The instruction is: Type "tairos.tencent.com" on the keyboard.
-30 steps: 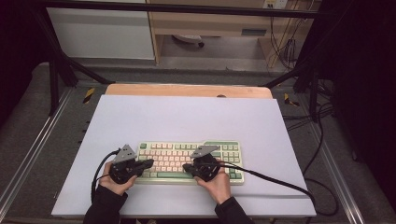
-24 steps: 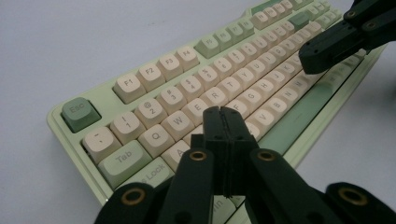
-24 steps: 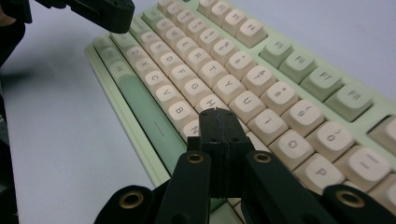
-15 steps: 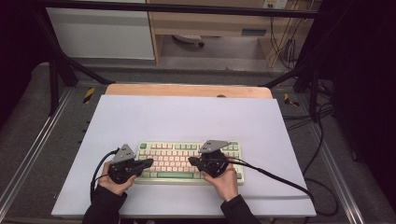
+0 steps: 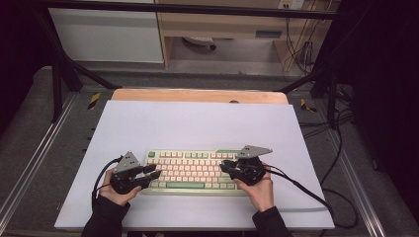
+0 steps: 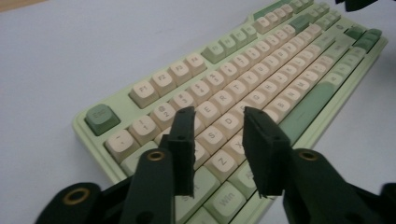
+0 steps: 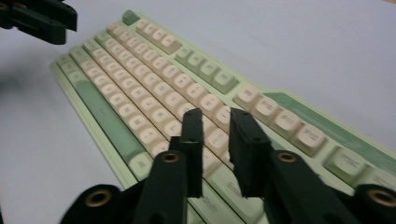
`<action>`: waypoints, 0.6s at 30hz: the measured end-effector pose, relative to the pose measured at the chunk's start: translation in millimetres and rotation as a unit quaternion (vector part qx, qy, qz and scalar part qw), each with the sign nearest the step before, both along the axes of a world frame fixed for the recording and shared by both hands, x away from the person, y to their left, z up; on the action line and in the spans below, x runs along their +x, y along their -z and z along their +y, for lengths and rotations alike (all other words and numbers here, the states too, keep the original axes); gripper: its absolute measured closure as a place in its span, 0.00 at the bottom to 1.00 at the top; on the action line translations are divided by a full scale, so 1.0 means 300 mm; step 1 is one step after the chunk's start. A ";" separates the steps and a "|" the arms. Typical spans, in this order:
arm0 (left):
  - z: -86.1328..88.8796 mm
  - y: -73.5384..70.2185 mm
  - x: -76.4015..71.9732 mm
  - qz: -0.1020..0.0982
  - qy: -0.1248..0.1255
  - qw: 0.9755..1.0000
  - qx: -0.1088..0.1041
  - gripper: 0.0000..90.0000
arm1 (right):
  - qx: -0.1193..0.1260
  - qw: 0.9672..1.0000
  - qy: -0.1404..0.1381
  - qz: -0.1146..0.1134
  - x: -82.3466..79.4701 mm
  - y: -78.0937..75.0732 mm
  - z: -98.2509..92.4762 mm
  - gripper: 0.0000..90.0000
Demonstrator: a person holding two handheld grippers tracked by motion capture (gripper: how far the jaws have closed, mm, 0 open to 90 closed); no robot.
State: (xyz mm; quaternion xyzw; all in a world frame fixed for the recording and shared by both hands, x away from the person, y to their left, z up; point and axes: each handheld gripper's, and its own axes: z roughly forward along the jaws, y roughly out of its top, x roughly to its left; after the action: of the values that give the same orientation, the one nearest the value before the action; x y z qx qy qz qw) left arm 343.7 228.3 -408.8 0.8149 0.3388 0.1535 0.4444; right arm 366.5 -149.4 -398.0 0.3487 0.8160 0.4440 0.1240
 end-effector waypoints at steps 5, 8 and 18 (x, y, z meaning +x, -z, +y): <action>0.026 0.008 -0.002 0.001 -0.004 1.000 0.009 0.56 | 0.001 1.000 0.022 -0.001 -0.003 0.009 -0.075 0.57; 0.042 0.015 -0.003 0.002 -0.012 1.000 0.012 0.49 | 0.003 0.999 0.038 -0.005 -0.007 0.015 -0.115 0.42; 0.087 0.033 -0.017 0.010 -0.020 1.000 0.019 0.18 | 0.010 0.998 0.062 0.010 -0.024 0.052 -0.242 0.11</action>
State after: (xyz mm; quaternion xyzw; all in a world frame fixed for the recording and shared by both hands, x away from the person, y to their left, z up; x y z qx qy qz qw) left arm 338.6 254.5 -418.5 0.8181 0.3562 0.1605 0.4220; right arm 359.2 -222.0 -413.6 0.4045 0.7893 0.4403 0.1397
